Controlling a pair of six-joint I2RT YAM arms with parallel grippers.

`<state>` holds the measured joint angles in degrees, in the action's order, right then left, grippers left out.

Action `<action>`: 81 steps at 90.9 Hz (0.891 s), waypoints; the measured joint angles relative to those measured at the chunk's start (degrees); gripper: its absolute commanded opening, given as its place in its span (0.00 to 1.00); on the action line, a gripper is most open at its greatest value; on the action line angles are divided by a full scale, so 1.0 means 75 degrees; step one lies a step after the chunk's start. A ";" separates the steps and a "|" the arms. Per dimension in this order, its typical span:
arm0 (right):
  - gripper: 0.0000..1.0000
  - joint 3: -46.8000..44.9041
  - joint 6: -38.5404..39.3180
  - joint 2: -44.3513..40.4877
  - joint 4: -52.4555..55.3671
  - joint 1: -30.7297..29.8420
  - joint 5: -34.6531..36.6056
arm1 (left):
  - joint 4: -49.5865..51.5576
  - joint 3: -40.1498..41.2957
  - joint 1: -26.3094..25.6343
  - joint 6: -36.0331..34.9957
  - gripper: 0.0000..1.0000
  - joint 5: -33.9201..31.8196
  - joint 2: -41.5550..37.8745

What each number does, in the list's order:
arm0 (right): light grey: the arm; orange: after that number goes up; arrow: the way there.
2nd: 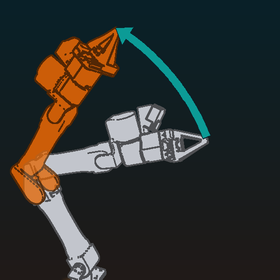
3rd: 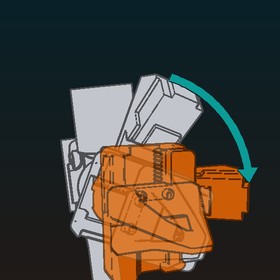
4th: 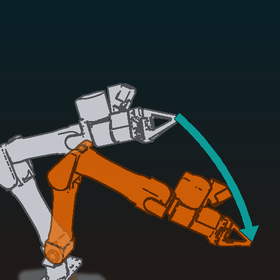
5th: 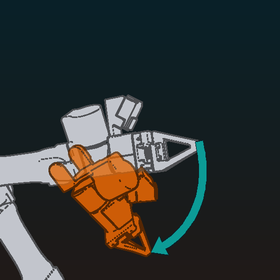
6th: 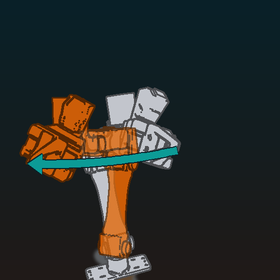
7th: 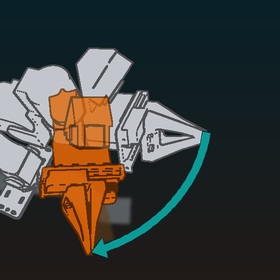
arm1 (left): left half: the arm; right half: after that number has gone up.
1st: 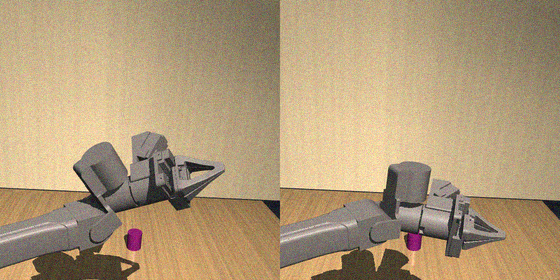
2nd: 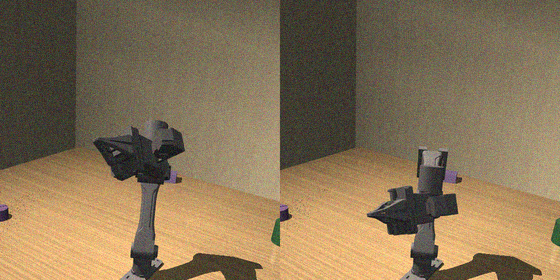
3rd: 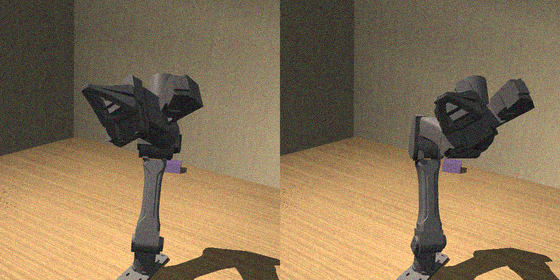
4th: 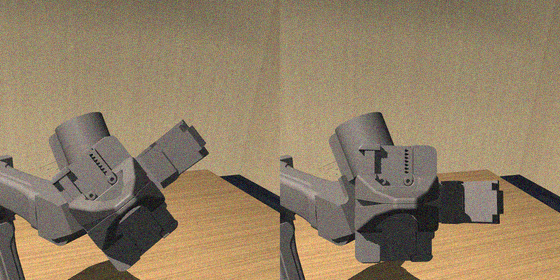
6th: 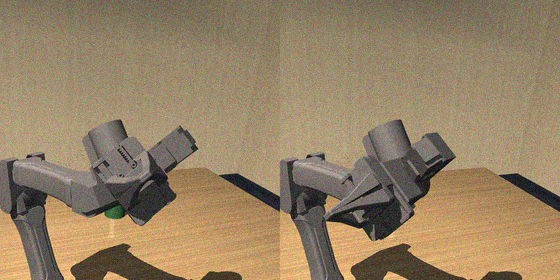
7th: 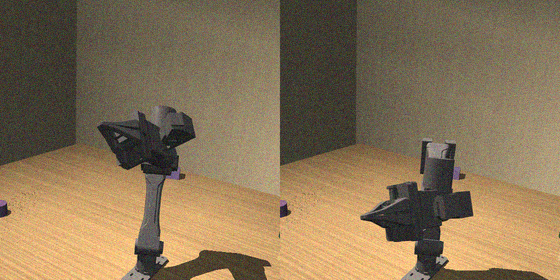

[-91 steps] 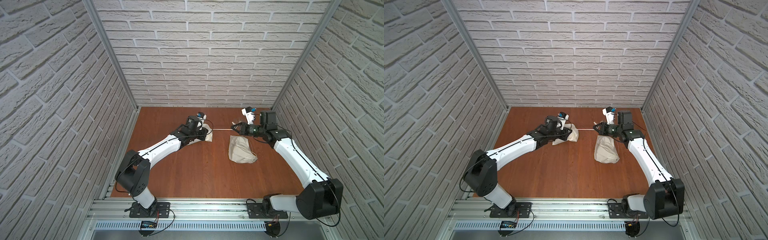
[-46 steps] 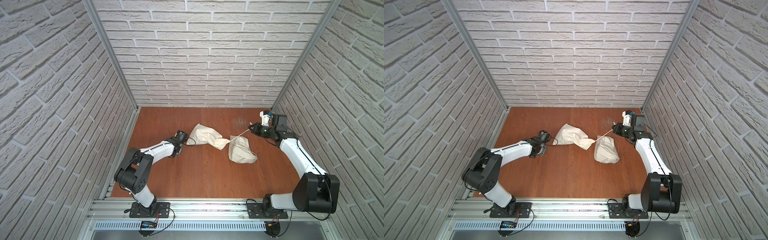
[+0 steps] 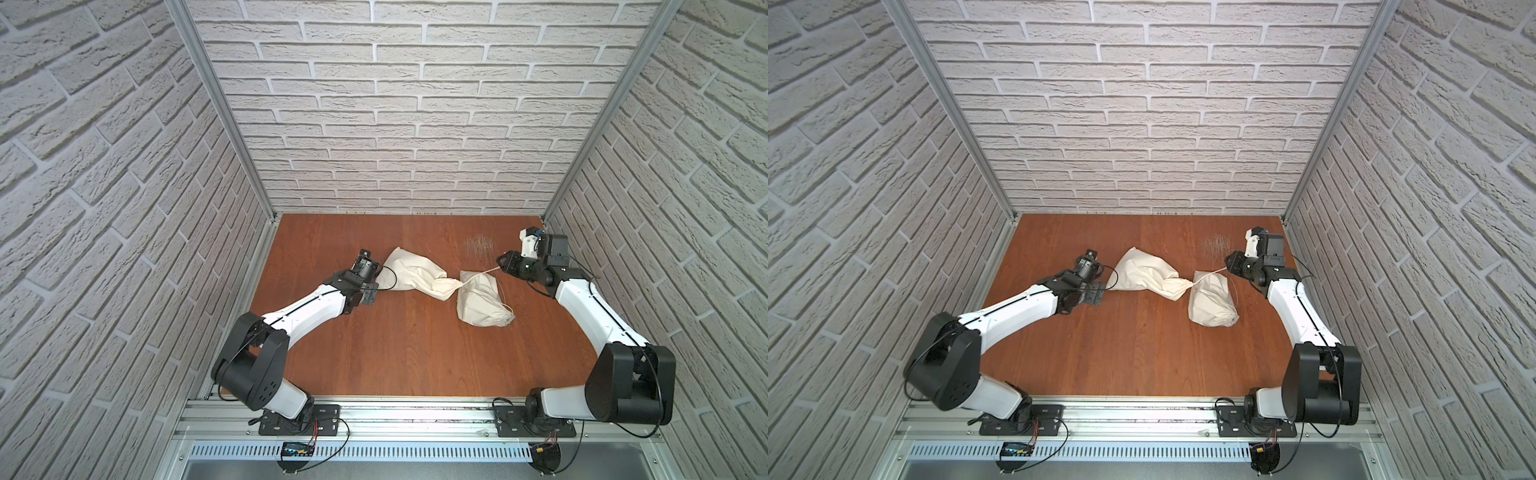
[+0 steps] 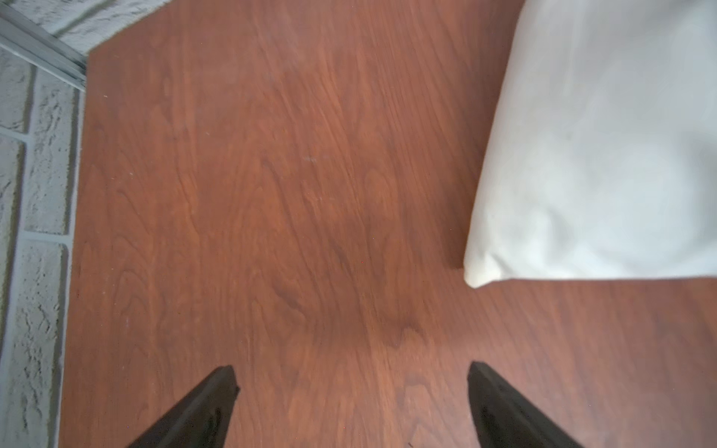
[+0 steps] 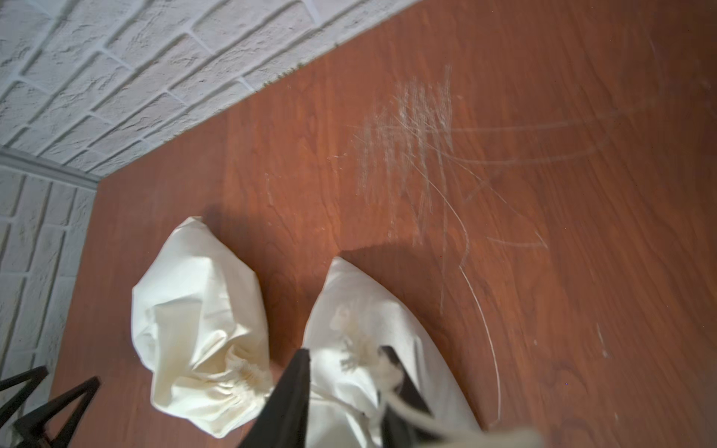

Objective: Close the soil bag
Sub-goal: Place the soil bag at the center of the board.

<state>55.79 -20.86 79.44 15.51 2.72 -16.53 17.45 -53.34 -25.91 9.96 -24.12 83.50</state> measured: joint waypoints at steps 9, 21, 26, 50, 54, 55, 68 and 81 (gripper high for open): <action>0.67 -0.0557 -0.0017 -0.0055 -0.0117 0.0154 0.0790 | -0.0592 0.0495 0.0863 0.0580 0.98 0.0338 -0.0714; 1.00 -0.1317 0.0023 -0.0332 -0.0527 0.0230 0.2017 | -0.1215 0.1443 0.2162 0.1309 0.98 0.0353 -0.1387; 0.99 -0.1652 0.0070 -0.0478 -0.0799 0.0239 0.2509 | -0.1352 0.1795 0.2477 0.1419 0.98 0.0108 -0.1629; 0.99 -0.3497 0.0831 -0.0530 -0.3689 -0.0449 0.3864 | -0.2818 0.3200 0.2978 0.1408 0.98 -0.1547 -0.2454; 0.99 -0.3704 0.1035 -0.0353 -0.4173 -0.0699 0.3943 | -0.3063 0.3319 0.3005 0.1294 0.98 -0.1629 -0.2451; 0.99 -0.3730 0.1078 -0.0309 -0.4266 -0.0752 0.3960 | -0.3118 0.3346 0.3005 0.1250 0.98 -0.1644 -0.2451; 0.99 -0.3780 0.1807 0.0102 -0.5202 -0.1343 0.4156 | -0.4523 0.3984 0.2999 0.0449 0.98 -0.1518 -0.2224; 0.99 -0.4301 0.2410 -0.0105 -0.6467 -0.1623 0.4054 | -0.5817 0.4721 0.2958 -0.0338 0.98 -0.0857 -0.1769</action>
<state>23.53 -2.79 78.65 -32.99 -9.45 13.87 -26.17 -17.93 -3.73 7.42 -30.55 70.24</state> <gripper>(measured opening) 0.991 0.983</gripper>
